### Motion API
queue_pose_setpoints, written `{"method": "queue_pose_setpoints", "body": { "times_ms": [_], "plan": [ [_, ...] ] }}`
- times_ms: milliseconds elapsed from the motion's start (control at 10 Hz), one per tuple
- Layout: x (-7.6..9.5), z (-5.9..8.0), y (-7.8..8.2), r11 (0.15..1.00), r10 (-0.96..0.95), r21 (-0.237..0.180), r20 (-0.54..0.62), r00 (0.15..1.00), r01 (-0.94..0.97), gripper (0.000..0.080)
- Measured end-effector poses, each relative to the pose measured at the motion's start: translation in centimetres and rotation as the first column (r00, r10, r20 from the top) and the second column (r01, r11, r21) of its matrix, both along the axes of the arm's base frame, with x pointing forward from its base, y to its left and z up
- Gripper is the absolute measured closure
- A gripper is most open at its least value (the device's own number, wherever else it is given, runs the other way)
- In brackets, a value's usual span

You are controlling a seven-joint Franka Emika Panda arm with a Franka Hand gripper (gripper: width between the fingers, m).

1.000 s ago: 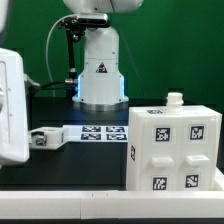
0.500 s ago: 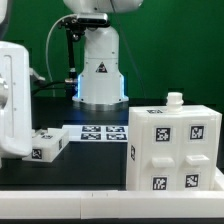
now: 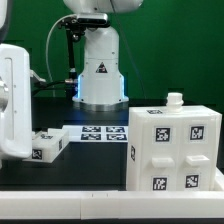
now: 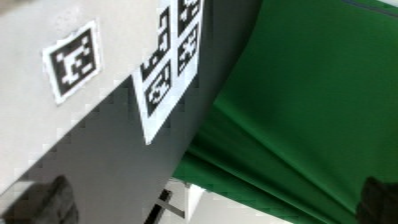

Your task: Assemble cabinet

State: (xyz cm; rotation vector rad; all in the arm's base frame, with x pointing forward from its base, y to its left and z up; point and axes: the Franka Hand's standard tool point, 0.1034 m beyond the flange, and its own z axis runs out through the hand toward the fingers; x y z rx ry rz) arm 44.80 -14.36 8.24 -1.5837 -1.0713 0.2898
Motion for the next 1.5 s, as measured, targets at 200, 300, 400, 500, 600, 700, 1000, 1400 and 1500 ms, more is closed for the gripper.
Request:
{"method": "queue_pose_setpoints", "body": {
  "times_ms": [200, 300, 400, 500, 600, 700, 1000, 1400, 1500],
  "plan": [
    [0.4, -0.2, -0.2, 1.0, -0.005, -0.019, 0.024, 1.0, 0.006, 0.0001],
    [0.7, -0.4, -0.4, 0.999, -0.012, -0.036, 0.049, 0.999, 0.013, 0.0001],
    [1.2, -0.5, -0.7, 0.997, -0.022, -0.073, 0.097, 0.995, 0.029, 0.0001],
    [1.4, -0.5, -1.0, 0.992, -0.034, -0.113, 0.147, 0.989, 0.051, 0.0001],
    [1.6, -0.6, -1.4, 0.982, -0.045, -0.169, 0.218, 0.975, 0.084, 0.0001],
    [1.8, -0.7, -1.7, 0.972, -0.051, -0.209, 0.269, 0.962, 0.11, 0.0001],
    [2.5, -0.5, -2.6, 0.918, -0.04, -0.337, 0.445, 0.895, 0.208, 0.0001],
    [3.1, 1.4, -1.8, 0.766, 0.036, -0.486, 0.687, 0.726, 0.422, 0.0001],
    [1.9, 0.6, -1.7, 0.749, 0.03, -0.493, 0.693, 0.72, 0.444, 0.0001]
  ]
}}
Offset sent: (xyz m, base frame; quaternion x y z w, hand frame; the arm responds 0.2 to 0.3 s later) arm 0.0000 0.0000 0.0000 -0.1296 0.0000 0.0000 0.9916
